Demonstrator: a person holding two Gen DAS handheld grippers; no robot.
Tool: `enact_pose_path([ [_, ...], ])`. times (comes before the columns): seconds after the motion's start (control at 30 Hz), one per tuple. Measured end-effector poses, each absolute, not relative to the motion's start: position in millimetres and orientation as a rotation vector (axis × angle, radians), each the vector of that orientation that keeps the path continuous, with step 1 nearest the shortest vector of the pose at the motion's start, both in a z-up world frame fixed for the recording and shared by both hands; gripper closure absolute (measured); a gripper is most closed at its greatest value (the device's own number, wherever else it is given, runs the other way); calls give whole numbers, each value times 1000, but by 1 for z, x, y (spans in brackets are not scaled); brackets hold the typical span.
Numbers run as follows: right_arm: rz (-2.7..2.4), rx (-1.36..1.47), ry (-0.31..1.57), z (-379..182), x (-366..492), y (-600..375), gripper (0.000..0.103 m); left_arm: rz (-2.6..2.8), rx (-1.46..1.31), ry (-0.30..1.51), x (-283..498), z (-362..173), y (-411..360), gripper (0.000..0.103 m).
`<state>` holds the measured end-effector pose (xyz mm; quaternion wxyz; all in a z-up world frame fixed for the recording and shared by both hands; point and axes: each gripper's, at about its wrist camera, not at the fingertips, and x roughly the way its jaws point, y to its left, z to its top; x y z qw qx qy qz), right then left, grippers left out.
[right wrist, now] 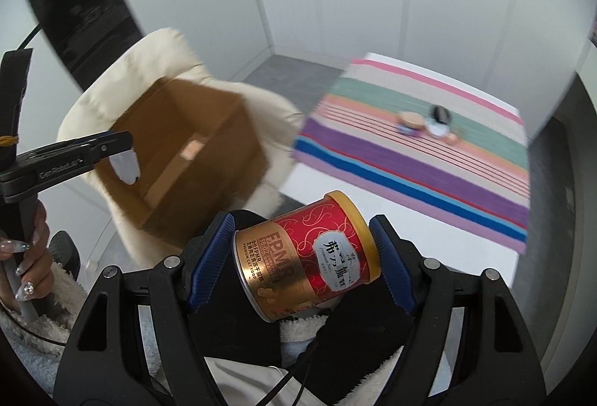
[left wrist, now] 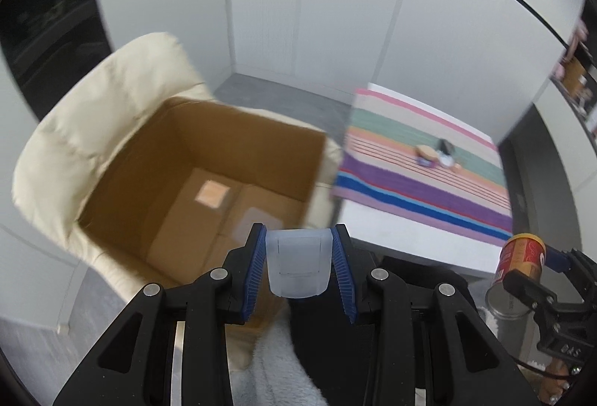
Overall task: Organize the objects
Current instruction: 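Carry the pale case with the left tool while the right tool carries the tin toward the box, then open the left tool over the box while the right tool releases the tin inside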
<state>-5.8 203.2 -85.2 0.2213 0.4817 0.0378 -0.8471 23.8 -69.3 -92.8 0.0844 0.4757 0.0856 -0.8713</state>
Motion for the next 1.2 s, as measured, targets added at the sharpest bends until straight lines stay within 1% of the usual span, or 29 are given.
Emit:
enact_pose_path([
  [0.17, -2228, 1292, 146, -90, -4, 154, 26, -2525, 1386, 325, 35, -100, -104, 67],
  [0.37, -2147, 1258, 247, -95, -4, 106, 26, -2496, 1348, 359, 34, -102, -125, 67],
  [0.6, -2117, 1242, 332, -105, -22, 65, 26, -2459, 1297, 381, 21, -107, -153, 67],
  [0.67, -2112, 1235, 358, -108, -30, 52, 26, -2447, 1267, 351, 14, -109, -161, 67],
  [0.9, -2076, 1235, 362, -123, -64, -3, 26, -2362, 1208, 376, -1, -123, -198, 66],
  [0.93, -2072, 1231, 366, -125, -67, -11, 26, -2352, 1195, 389, -1, -125, -203, 59],
  [0.97, -2064, 1213, 377, -127, -70, -21, 26, -2337, 1193, 417, 0, -129, -210, 38],
  [1.0, -2058, 1185, 392, -127, -72, -29, 26, -2321, 1204, 438, 0, -131, -216, 25],
  [1.03, -2060, 1170, 408, -128, -73, -36, 25, -2302, 1212, 463, 2, -134, -221, 9],
  [1.1, -2075, 1159, 438, -130, -76, -48, 16, -2293, 1193, 533, 7, -135, -232, 7],
  [1.13, -2075, 1160, 432, -131, -78, -50, 5, -2295, 1189, 549, 8, -135, -234, 7],
  [1.17, -2067, 1163, 406, -132, -81, -51, 2, -2288, 1188, 550, 8, -136, -236, 7],
  [1.2, -2056, 1174, 374, -133, -83, -51, 2, -2282, 1193, 542, 8, -137, -236, 7],
])
